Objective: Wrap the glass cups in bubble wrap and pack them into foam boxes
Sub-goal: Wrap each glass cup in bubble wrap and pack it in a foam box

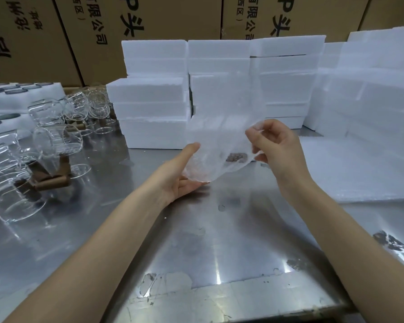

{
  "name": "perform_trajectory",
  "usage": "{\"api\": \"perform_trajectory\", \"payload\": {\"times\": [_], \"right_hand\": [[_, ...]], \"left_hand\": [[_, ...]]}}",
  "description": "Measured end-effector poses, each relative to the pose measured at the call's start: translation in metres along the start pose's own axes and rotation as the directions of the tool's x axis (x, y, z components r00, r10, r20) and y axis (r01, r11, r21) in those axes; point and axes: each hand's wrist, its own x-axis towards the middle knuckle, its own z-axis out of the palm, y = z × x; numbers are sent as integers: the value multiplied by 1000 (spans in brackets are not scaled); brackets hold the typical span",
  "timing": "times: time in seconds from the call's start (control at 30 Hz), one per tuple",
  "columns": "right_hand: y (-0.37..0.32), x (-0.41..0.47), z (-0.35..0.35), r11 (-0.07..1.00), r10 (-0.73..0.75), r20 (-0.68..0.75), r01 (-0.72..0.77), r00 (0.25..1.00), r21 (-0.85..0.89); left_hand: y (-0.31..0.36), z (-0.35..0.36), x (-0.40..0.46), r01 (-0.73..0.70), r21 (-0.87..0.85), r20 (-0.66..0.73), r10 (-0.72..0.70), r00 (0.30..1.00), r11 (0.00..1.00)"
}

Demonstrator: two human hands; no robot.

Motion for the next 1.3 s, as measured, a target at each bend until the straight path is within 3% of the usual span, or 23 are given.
{"api": "perform_trajectory", "payload": {"times": [0.23,0.37,0.47,0.53,0.63,0.8,0.87,0.93,1.0,1.17,1.3], "right_hand": [[6,-7,17,998,-8,218,-7,976,70],[13,-9,22,998,-35,315,51,949,-42],[17,-11,21,960,-53,392,155,919,-233],[21,-12,20,874,-90,429,277,899,-398],[28,-12,18,740,-149,479,419,865,-526],[33,-9,19,608,-210,501,513,839,-605],[34,-8,21,562,-195,526,534,828,-632],[34,-7,21,525,-182,547,552,817,-648],[34,-6,21,504,-168,561,560,811,-658],[36,-7,22,480,-163,566,567,808,-670],[36,-6,18,535,-127,536,512,835,-671]], "left_hand": [[-9,3,6,-80,105,27,78,997,991],[-11,5,8,-111,206,51,103,993,972],[-9,4,9,-131,314,6,136,991,940],[-9,1,12,-177,467,-56,229,972,866],[-11,-3,16,-253,730,-19,389,921,635],[-12,-8,23,-311,837,110,420,901,449],[-13,-6,21,-337,771,135,378,916,541],[-11,-2,14,-357,533,165,320,933,767],[-11,0,11,-418,293,296,334,895,860],[-14,-4,16,-544,215,460,407,789,811],[-15,-10,20,-536,168,438,425,792,827]]}}
